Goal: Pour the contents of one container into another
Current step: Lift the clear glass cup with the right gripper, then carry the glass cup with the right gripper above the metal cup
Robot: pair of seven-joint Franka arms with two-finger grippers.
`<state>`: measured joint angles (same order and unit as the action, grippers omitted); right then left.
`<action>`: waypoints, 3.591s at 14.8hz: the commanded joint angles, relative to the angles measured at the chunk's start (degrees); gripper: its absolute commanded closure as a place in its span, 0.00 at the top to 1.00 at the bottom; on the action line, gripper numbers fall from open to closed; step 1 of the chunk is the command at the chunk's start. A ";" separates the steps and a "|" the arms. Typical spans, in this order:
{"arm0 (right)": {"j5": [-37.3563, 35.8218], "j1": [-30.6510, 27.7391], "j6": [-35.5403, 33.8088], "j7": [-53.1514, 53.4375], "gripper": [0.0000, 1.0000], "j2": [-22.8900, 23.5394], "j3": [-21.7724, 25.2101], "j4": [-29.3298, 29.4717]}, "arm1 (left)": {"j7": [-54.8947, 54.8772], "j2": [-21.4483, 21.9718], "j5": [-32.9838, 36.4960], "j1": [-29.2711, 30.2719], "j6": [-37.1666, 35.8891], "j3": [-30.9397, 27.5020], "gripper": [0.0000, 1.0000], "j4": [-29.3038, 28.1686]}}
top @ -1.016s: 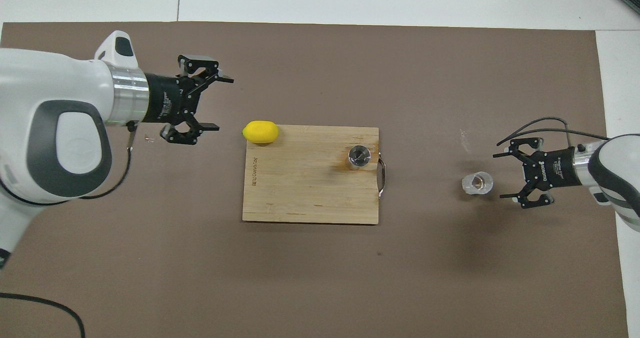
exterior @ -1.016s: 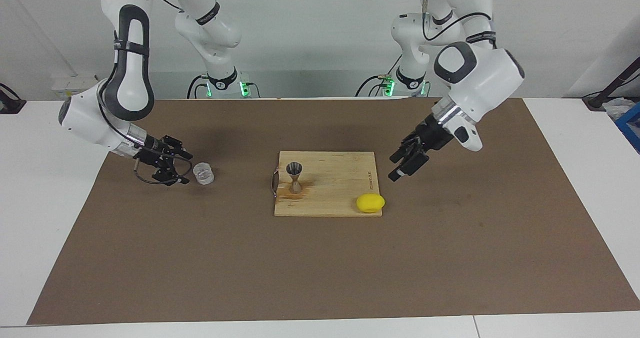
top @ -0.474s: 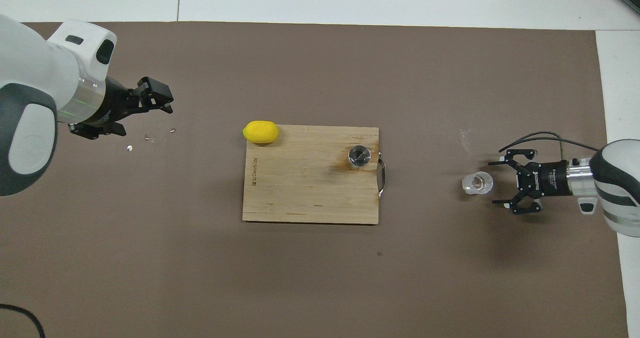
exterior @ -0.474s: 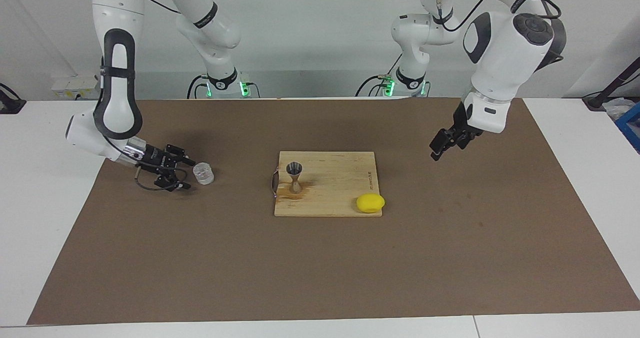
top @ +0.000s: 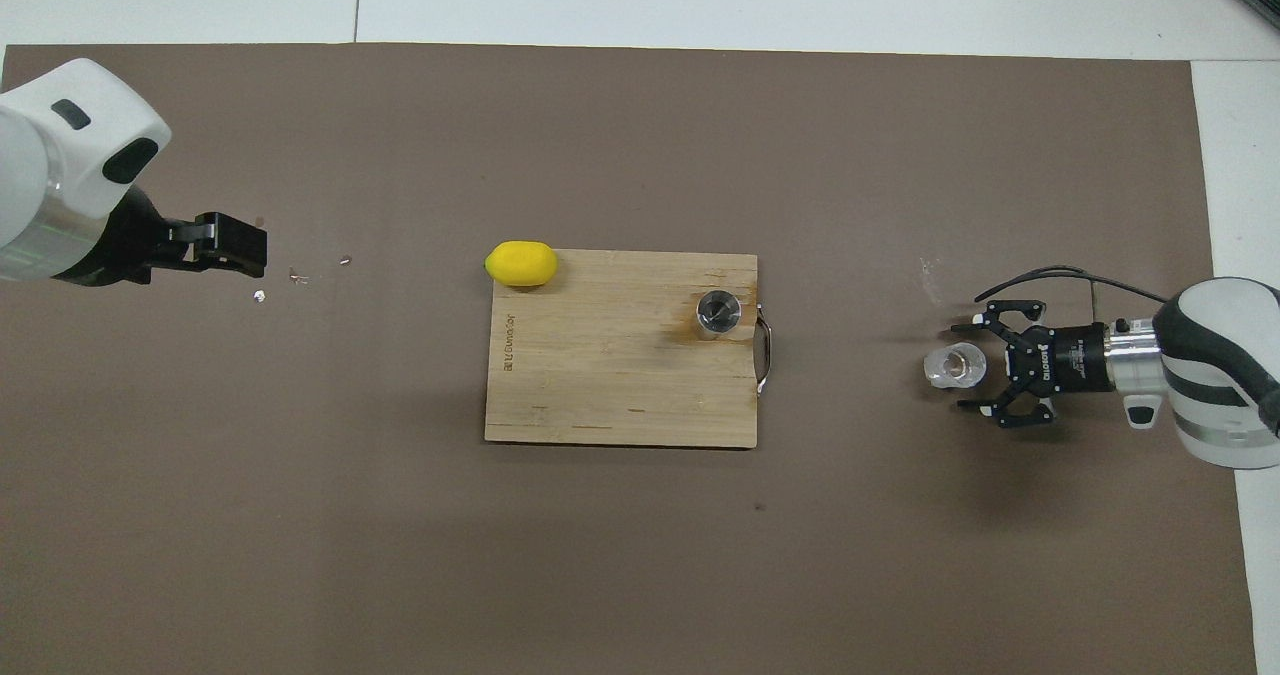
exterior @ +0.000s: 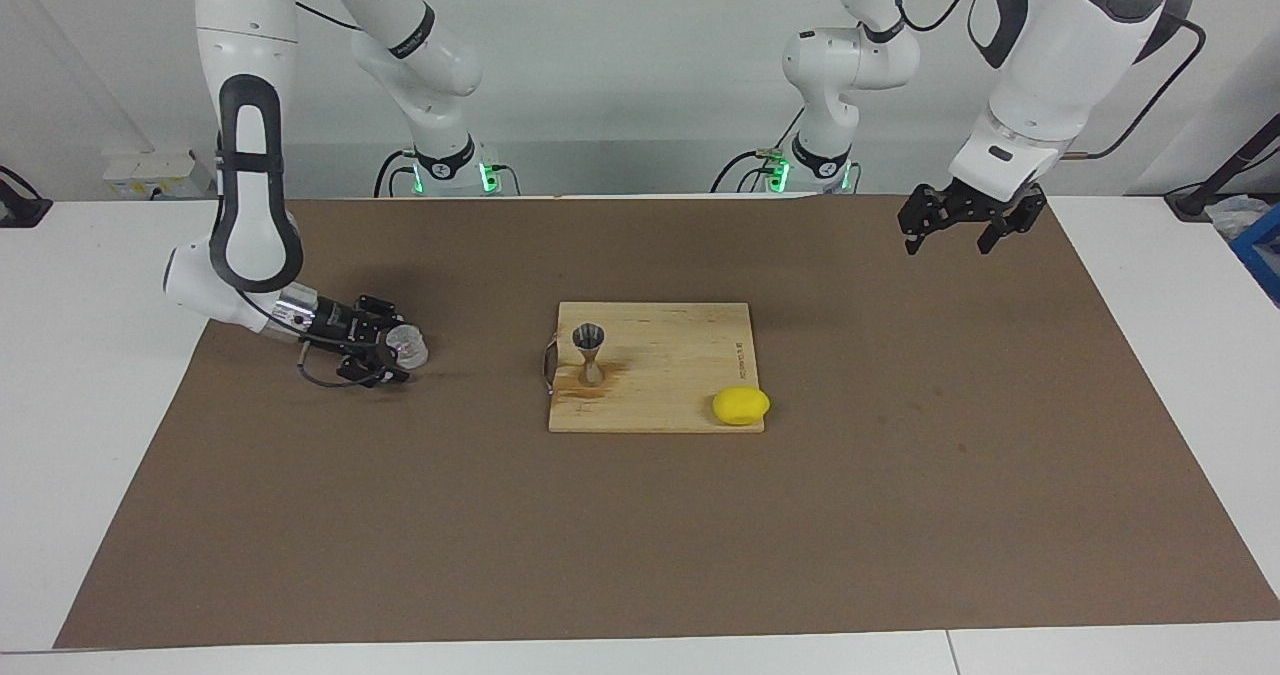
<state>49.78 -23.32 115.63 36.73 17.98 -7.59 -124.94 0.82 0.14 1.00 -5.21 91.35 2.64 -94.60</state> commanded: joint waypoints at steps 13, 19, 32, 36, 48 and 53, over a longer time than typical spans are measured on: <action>1.90 -0.06 -1.46 0.09 0.00 -2.42 -0.05 -0.83 | -2.40 2.67 -0.12 1.08 -4.77 -1.84 1.00 1.52; 1.90 8.36 2.75 11.94 0.00 -6.03 -0.05 0.83 | -2.66 3.46 -0.39 3.45 -3.55 -0.62 1.00 1.79; -2.48 24.63 12.34 37.69 0.00 -3.92 0.21 11.29 | -2.23 3.55 -2.94 5.21 -0.73 1.67 1.00 1.35; -11.61 28.67 12.34 47.09 0.00 -2.87 0.12 15.24 | -2.05 3.73 -2.94 5.38 -1.09 1.41 1.00 0.91; -28.68 34.66 9.97 58.81 0.00 -3.30 0.21 19.56 | -2.05 3.73 -2.94 5.21 -1.09 1.49 1.00 0.91; -33.33 35.27 8.03 59.16 0.00 -4.09 0.21 19.65 | -2.05 3.73 -2.94 5.21 -1.09 1.49 1.00 0.91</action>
<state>19.59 11.63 125.46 93.99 14.22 -7.63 -106.45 -0.91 3.09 -1.32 -0.91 90.43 3.62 -93.13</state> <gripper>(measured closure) 0.493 0.000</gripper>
